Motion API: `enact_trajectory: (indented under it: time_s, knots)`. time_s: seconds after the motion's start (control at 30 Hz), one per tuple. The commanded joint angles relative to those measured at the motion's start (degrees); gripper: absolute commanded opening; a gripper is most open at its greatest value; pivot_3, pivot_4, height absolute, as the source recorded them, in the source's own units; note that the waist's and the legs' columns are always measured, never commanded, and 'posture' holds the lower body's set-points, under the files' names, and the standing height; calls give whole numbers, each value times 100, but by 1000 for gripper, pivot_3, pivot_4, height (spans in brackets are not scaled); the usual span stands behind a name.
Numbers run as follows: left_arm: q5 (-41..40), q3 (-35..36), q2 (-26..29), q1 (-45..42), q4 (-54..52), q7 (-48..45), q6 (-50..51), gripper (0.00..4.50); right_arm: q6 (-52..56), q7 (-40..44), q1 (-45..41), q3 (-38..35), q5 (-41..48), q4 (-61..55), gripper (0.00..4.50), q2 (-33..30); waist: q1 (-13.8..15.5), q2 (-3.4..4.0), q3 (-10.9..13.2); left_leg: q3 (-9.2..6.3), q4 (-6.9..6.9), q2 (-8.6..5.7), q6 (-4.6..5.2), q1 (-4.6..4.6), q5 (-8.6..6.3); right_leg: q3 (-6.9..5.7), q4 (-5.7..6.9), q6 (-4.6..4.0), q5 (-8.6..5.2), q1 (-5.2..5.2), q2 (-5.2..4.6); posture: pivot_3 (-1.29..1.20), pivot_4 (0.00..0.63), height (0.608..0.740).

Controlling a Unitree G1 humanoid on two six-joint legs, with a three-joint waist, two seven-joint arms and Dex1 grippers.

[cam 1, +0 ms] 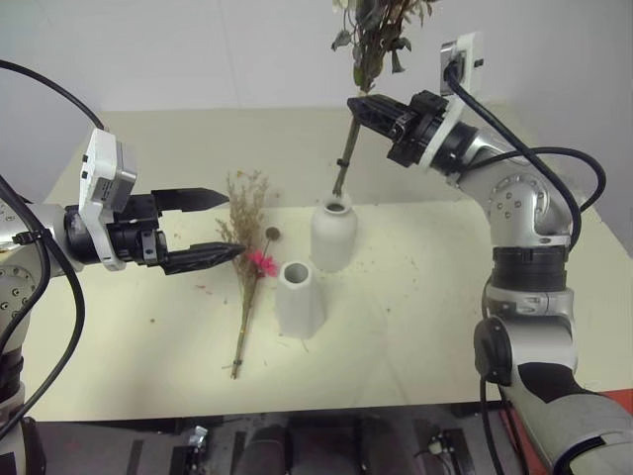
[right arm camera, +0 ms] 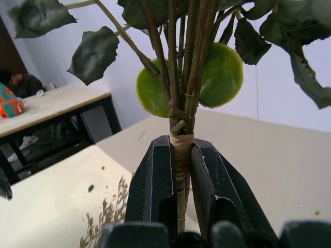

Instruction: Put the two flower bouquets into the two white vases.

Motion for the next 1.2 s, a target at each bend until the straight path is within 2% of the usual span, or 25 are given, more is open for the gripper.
enact_trajectory:
  time_s: [0.03, 0.73, 0.8, 0.9, 1.13, 1.2]
  knots:
    - [-69, 215, 126, -29, -102, 21, 9, 4500, -151, 3, -18, -37, 80, -373, 237, -26, 1, 0, 0, 0, 0, 0, 0, 0, 0, 0, 0, 0, 0, 0, 0, 0, 150, 740]
    - [-81, 190, 129, -30, -96, 67, 20, 4500, -690, 38, 791, 541, -311, -817, 237, 75, 6, 0, 0, -1, 0, 1, 0, 1, 0, 0, 0, 0, 0, 0, 2, 0, 150, 740]
    - [-79, 188, 127, -30, -95, 74, 19, 4500, -753, 70, 892, 580, -319, -906, 975, 75, 7, 0, 0, -1, 0, 0, 0, 0, 0, 0, 0, 0, 0, 0, 1, 0, 150, 740]
    - [-76, 186, 134, -37, -88, 80, 23, 4500, -788, 88, 989, 591, -309, -1019, 1830, 40, 0, 0, 0, -1, 1, 0, 0, 0, 0, 0, 0, 0, 0, 0, 1, 0, 150, 740]
    - [-73, 182, 137, -49, -45, 76, 29, 4500, -653, 84, 1313, 488, -220, -1452, 4337, -158, 12, 0, 0, -1, 0, 1, 0, 1, 0, 0, -1, 0, 0, 1, 2, 0, 150, 740]
    - [-67, 174, 128, -47, -32, 75, 23, 4500, -576, 94, 1406, 466, -157, -1582, 4470, -219, 13, 0, 0, -1, 1, 1, 0, 1, 0, 0, -1, 0, 0, 2, 2, 0, 150, 740]
